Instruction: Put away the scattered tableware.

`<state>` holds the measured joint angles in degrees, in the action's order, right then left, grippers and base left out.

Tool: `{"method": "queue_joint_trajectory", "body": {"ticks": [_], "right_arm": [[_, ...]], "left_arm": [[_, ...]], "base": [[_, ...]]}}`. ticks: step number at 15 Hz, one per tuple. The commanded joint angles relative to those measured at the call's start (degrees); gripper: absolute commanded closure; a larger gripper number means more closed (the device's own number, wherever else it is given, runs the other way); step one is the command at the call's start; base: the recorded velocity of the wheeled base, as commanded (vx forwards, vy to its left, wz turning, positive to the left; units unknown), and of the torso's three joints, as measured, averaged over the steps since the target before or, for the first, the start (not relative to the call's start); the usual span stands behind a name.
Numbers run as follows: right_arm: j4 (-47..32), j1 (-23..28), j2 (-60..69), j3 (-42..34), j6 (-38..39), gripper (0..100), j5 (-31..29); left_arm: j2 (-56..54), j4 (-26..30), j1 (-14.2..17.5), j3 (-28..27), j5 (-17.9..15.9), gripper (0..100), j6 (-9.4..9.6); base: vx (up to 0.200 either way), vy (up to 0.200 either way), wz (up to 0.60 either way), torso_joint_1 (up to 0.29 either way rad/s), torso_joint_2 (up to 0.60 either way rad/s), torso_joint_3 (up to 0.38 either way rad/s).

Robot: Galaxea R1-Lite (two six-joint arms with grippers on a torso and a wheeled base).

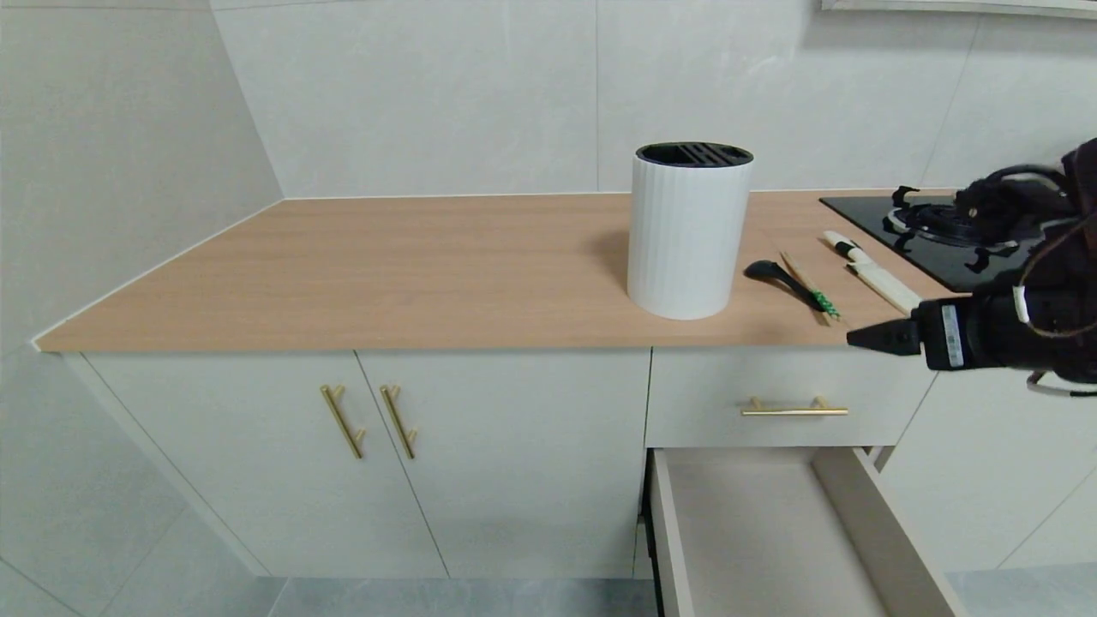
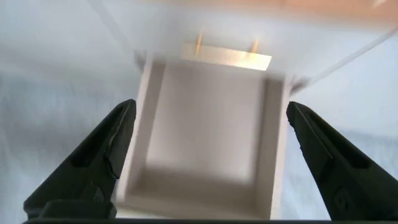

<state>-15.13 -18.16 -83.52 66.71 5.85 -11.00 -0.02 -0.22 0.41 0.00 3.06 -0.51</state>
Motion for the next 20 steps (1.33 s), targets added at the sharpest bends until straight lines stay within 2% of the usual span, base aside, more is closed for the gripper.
{"method": "queue_joint_trajectory", "body": {"ticks": [1, 5, 8, 11, 20], "right_arm": [[-5.35, 3.31, -9.29, 11.52, 1.97, 0, 0.19], [-4.47, 4.45, -17.20, 14.94, 3.90, 0, -1.40], [0.63, 5.16, -20.11, 14.86, 5.13, 0, -1.66], [2.30, 6.91, -24.06, 17.05, 5.13, 0, -1.66], [7.04, 7.79, -28.72, 17.84, 5.13, 0, -2.19]], "left_arm": [[0.02, -0.04, 0.02, 0.00, 0.02, 0, -0.02], [0.02, -0.04, 0.02, 0.00, 0.02, 0, -0.02], [0.02, 0.04, 0.02, 0.00, 0.02, 0, -0.02], [0.02, -0.04, 0.02, 0.00, 0.02, 0, -0.02], [0.02, 0.04, 0.02, 0.00, 0.02, 0, -0.02]], "base": [[0.000, 0.000, 0.00, 0.000, 0.00, 0.000], [0.000, 0.000, 0.00, 0.000, 0.00, 0.000], [0.000, 0.000, 0.00, 0.000, 0.00, 0.000], [0.000, 0.000, 0.00, 0.000, 0.00, 0.000], [0.000, 0.000, 0.00, 0.000, 0.00, 0.000]]}}
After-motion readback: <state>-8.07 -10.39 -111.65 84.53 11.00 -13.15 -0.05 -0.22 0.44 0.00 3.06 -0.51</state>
